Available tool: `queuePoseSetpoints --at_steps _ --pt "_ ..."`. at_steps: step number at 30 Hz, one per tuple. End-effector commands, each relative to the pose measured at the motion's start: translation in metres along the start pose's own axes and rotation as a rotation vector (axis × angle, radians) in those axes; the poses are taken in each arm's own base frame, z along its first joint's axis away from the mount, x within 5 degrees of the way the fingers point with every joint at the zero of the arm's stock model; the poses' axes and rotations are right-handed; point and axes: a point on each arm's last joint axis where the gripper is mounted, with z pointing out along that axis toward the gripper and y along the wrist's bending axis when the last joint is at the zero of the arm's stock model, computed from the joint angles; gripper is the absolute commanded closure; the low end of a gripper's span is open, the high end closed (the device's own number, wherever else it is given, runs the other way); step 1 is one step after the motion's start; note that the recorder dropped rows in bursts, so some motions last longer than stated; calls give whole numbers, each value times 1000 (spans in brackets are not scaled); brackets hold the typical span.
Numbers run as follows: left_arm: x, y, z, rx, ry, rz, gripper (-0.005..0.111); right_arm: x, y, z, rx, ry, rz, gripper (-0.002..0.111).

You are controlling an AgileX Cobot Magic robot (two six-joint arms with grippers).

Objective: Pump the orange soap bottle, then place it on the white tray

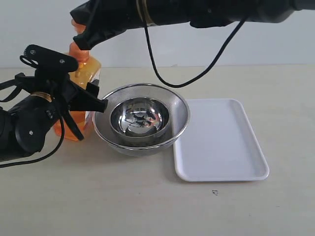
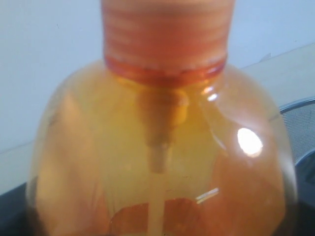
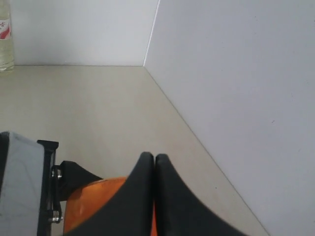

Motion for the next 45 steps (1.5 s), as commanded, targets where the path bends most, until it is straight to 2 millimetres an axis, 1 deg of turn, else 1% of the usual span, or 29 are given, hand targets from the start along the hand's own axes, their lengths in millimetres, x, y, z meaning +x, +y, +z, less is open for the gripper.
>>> queuePoseSetpoints --at_steps 1,3,45 --pt "-8 -2 1 10 -63 40 102 31 7 10 -36 97 -24 108" --pt "-8 -5 1 39 -64 62 102 31 6 10 -33 98 -18 108" --pt "-8 -5 1 37 -55 57 102 31 4 10 -12 103 -14 108"
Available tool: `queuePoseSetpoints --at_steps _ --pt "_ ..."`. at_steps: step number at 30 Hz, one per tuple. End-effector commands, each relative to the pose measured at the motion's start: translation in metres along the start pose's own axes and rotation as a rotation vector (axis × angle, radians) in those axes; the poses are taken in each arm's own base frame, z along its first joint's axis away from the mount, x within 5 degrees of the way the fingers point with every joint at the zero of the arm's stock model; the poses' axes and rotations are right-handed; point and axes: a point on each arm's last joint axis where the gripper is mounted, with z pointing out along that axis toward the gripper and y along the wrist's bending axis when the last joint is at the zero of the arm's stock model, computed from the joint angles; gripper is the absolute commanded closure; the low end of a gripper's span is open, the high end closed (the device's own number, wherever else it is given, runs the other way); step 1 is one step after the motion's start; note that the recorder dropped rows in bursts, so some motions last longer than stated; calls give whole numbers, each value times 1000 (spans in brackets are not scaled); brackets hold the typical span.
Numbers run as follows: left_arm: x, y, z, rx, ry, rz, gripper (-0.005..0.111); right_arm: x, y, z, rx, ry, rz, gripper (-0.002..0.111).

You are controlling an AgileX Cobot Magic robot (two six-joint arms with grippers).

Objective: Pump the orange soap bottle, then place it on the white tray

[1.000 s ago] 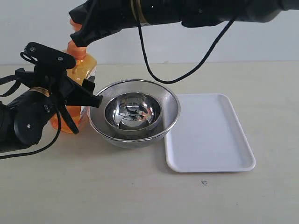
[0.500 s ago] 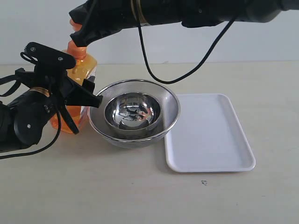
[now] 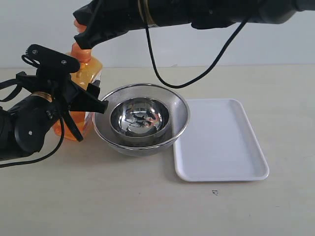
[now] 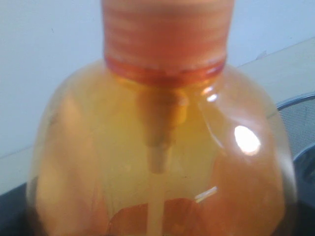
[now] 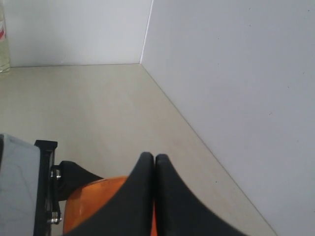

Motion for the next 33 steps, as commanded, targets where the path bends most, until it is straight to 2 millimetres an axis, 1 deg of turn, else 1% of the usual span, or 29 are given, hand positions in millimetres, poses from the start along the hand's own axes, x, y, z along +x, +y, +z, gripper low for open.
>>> queuePoseSetpoints --at_steps 1,8,14,15,20,24,26,33 --pt "-7 -3 1 19 -50 32 102 31 4 11 -21 98 -50 108" --pt "-7 -3 1 19 -50 30 102 27 3 9 -6 93 -77 108" --pt "-8 -3 1 18 -52 30 102 10 0 -2 26 60 -121 108" --pt "-8 -3 1 18 -52 30 102 3 -1 -5 32 45 -131 108" --pt "-8 -3 1 18 -52 30 102 -19 -6 -8 57 -12 -158 108" --pt "-7 -3 1 19 -51 30 102 -29 -9 -10 69 -39 -171 108" --pt "-7 -3 1 19 -51 30 102 -32 -10 -11 72 -46 -174 108" --pt "-7 -3 1 19 -51 30 102 -32 -10 -11 71 -47 -161 108"
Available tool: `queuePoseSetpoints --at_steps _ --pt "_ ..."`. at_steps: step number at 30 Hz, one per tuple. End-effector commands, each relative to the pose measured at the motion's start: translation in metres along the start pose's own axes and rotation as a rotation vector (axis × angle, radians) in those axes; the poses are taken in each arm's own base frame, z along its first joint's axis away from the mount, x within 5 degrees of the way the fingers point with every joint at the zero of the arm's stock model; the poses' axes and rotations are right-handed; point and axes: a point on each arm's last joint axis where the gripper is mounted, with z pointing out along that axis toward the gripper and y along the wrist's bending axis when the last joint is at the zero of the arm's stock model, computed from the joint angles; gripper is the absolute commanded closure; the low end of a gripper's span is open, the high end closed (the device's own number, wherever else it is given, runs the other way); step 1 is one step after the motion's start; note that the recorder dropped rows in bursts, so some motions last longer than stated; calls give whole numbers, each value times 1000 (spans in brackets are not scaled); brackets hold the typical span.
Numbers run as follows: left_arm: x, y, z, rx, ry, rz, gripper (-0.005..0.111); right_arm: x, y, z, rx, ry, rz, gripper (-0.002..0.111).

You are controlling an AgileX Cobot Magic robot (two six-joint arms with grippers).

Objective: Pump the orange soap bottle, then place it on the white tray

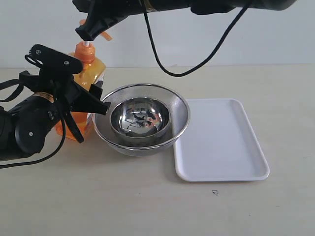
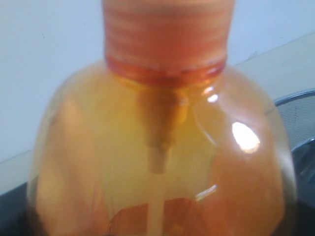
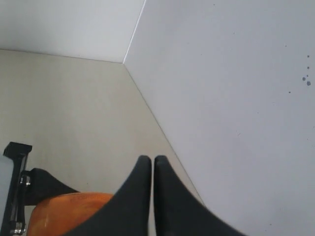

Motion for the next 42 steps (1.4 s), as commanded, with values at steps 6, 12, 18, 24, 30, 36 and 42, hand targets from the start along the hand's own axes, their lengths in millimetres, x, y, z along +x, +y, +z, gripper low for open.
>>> queuePoseSetpoints --at_steps 6,12,18,24,30,36,42 --pt "-7 -2 1 2 -45 10 102 -2 1 -5 8 4 21 108" --pt "-7 -2 1 2 -45 10 102 0 3 -11 20 19 22 108" --pt "-7 -2 1 2 -45 10 102 6 6 -9 5 31 39 108" --pt "-7 -2 1 2 -45 10 102 21 12 -6 -17 71 61 108" --pt "-7 -2 1 2 -45 8 102 31 18 -6 -32 97 84 108" --pt "-7 -2 1 2 -45 6 102 47 26 -6 -55 144 103 108" --pt "-7 -2 1 2 -45 3 102 49 28 -5 -70 144 108 108"
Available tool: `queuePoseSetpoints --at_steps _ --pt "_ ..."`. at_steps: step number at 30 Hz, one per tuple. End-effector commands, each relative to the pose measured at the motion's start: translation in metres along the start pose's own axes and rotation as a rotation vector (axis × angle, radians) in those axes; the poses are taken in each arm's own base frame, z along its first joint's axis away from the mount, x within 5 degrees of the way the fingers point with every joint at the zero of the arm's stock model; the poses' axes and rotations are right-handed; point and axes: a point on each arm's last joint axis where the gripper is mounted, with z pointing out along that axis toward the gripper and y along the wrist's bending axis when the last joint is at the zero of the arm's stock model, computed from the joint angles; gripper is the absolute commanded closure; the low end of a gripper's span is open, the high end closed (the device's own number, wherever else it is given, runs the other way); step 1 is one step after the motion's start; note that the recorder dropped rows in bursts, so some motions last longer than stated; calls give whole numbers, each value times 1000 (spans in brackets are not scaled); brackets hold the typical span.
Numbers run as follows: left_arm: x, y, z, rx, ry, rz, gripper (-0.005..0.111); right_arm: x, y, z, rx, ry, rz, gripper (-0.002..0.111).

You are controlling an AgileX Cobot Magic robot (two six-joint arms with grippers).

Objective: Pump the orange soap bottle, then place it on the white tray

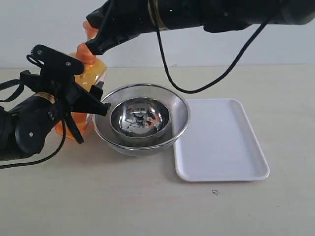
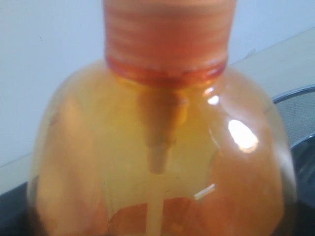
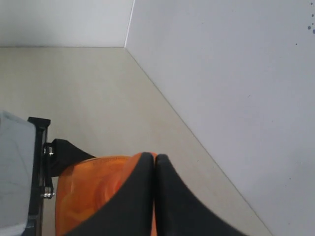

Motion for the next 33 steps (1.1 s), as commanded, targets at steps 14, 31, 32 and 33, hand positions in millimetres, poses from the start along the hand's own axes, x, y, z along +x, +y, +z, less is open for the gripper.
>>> queuePoseSetpoints --at_steps 14,31,32,33 --pt "-8 0 0 -7 -47 -16 102 40 13 23 -103 98 20 108" --pt "-8 0 0 -8 -49 -15 102 43 13 24 -105 105 40 108" --pt "-8 0 0 -8 -49 -15 102 43 13 24 -105 105 40 108" --pt "-8 0 0 -8 -49 -15 102 43 13 24 -105 105 40 108"
